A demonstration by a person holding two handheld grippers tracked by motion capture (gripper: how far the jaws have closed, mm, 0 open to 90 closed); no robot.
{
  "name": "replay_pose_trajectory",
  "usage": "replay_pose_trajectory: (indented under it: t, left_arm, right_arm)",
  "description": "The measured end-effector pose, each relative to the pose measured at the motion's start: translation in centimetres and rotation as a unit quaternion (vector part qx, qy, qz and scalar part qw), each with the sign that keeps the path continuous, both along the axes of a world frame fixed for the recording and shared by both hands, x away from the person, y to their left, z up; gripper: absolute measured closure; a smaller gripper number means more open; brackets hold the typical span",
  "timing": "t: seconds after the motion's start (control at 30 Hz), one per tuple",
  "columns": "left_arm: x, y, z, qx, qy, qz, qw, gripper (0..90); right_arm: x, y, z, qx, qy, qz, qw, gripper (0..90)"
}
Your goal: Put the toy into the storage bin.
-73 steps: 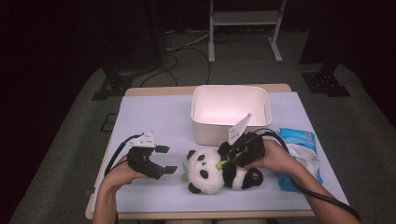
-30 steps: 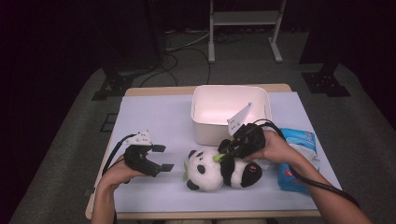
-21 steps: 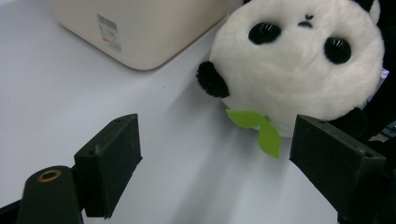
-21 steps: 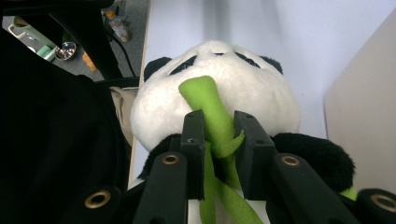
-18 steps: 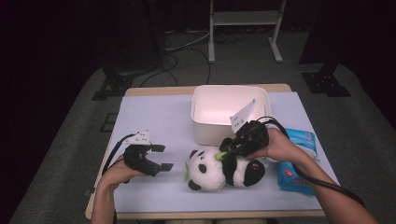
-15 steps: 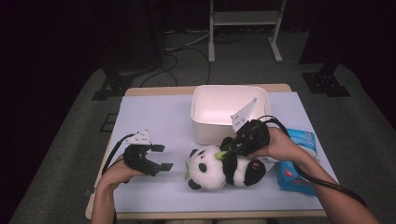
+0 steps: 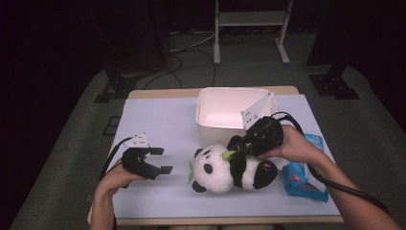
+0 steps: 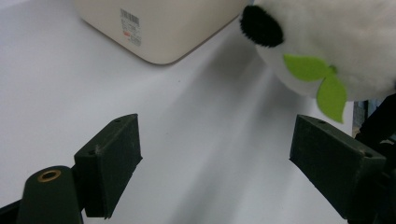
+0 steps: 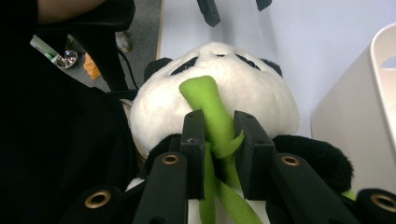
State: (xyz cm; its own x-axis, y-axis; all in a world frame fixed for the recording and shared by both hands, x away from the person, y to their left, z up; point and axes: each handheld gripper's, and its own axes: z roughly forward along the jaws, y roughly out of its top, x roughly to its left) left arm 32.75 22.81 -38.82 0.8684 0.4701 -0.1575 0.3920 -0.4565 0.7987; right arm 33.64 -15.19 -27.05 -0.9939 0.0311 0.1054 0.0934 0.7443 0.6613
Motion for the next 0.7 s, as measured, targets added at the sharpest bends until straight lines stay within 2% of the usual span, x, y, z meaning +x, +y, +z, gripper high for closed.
replay_pose_trajectory:
  t: [0.47, 0.7]
  left_arm:
    - [0.0, 0.7, -0.1, -0.01, 0.0, 0.009, 0.9999, 15.4]
    - [0.1, 1.2, -0.3, -0.017, 0.003, 0.015, 0.9997, 15.4]
  right_arm:
    - [-0.1, -0.3, 3.7, 0.012, -0.008, 0.001, 0.9999, 74.2]
    - [0.0, -0.6, 6.7, 0.007, -0.025, 0.001, 0.9997, 74.2]
